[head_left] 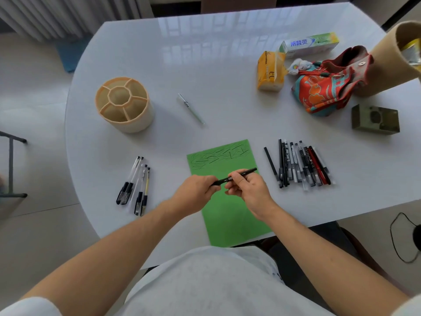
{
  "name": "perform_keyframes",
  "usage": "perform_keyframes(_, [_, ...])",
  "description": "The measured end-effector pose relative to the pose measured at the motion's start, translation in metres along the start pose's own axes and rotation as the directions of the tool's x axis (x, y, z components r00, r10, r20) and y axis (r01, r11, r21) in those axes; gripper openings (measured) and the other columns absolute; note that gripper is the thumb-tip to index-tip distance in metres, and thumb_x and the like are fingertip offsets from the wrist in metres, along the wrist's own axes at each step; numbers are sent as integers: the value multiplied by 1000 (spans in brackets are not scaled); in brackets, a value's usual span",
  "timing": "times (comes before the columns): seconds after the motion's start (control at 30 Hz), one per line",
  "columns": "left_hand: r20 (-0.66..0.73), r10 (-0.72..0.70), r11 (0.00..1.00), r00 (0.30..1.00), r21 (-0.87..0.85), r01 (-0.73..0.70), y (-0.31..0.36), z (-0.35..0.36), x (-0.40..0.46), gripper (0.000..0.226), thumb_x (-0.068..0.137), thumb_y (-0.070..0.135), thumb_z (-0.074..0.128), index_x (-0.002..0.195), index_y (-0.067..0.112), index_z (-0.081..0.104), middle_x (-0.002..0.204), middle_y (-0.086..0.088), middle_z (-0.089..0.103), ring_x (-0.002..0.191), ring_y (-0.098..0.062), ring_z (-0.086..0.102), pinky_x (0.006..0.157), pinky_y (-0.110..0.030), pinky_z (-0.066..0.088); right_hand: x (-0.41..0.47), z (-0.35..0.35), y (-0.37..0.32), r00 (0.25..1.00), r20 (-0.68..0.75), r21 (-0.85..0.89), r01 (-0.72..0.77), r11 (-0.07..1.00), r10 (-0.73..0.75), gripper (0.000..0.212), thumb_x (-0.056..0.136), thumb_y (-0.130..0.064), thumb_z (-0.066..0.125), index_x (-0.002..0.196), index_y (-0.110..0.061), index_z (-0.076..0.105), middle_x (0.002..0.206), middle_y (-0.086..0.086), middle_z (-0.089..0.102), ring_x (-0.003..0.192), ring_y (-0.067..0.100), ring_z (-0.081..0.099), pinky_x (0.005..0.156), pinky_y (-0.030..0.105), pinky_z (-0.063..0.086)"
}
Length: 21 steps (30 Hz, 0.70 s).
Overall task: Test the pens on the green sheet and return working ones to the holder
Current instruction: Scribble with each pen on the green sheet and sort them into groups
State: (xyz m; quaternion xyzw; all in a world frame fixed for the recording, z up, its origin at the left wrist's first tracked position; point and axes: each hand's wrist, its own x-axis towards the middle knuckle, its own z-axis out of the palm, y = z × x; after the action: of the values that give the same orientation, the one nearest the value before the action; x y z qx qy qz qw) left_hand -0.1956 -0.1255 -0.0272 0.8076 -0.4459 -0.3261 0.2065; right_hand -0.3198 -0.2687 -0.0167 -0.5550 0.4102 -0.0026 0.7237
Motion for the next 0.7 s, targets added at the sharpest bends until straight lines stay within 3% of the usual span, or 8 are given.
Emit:
perform_keyframes(0.17, [5,-5,996,1000,-93,6,-6,7,-3,25,101,35,52,91,16,65,78,2,71,65,-16,63,63,-39,53,12,-6,-6,998,61,-165,15,986,-5,18,104,-19,57,97,-6,67,82,9,72,69,21,67,76,38,63])
perform_keyframes(0.23, [-1,-12,997,1000,-72,12,-9,12,-2,31,98,48,52,111,23,67,100,5,73,83,-11,66,78,-33,56,26,-19,-15,1000,13,-210,-3,978,6,19,104,-21,55,97,-6,65,92,14,69,74,21,66,70,35,62])
perform_keyframes(0.3, [-40,-22,999,999,-35,21,-16,17,-1,47,96,55,51,132,26,58,124,8,65,111,-10,59,98,-32,49,44,-41,-28,994,-106,-358,-31,933,-7,19,105,-23,51,99,-8,61,102,17,68,75,20,64,68,38,62])
perform_keyframes(0.37, [-85,-17,999,996,26,19,-26,20,-3,48,96,51,52,135,24,55,133,4,60,126,-15,51,108,-37,44,60,-64,-37,981,-184,-652,-77,754,-58,18,104,-25,49,102,-10,58,102,14,67,82,23,65,74,47,60])
perform_keyframes(0.43, [-104,11,993,994,115,1,-38,23,-7,42,95,42,57,132,22,58,135,0,58,130,-20,48,110,-39,41,71,-82,-40,978,-187,-846,-111,521,-94,15,102,-26,51,105,-12,57,102,9,64,88,27,61,72,40,51])
perform_keyframes(0.6, [-109,44,981,993,194,-22,-53,27,-18,36,92,30,62,126,22,66,145,-3,54,140,-24,41,118,-43,34,89,-99,-32,988,-106,-966,-76,247,-110,23,96,-19,60,118,-13,57,110,8,64,95,26,57,81,38,50])
perform_keyframes(0.7, [-124,50,982,991,187,-26,-55,26,-19,29,92,29,60,119,22,71,147,-4,53,141,-23,41,117,-35,24,95,-97,-29,978,-90,-984,-58,170,-189,20,93,-12,59,113,-13,60,109,9,65,86,24,55,72,35,47])
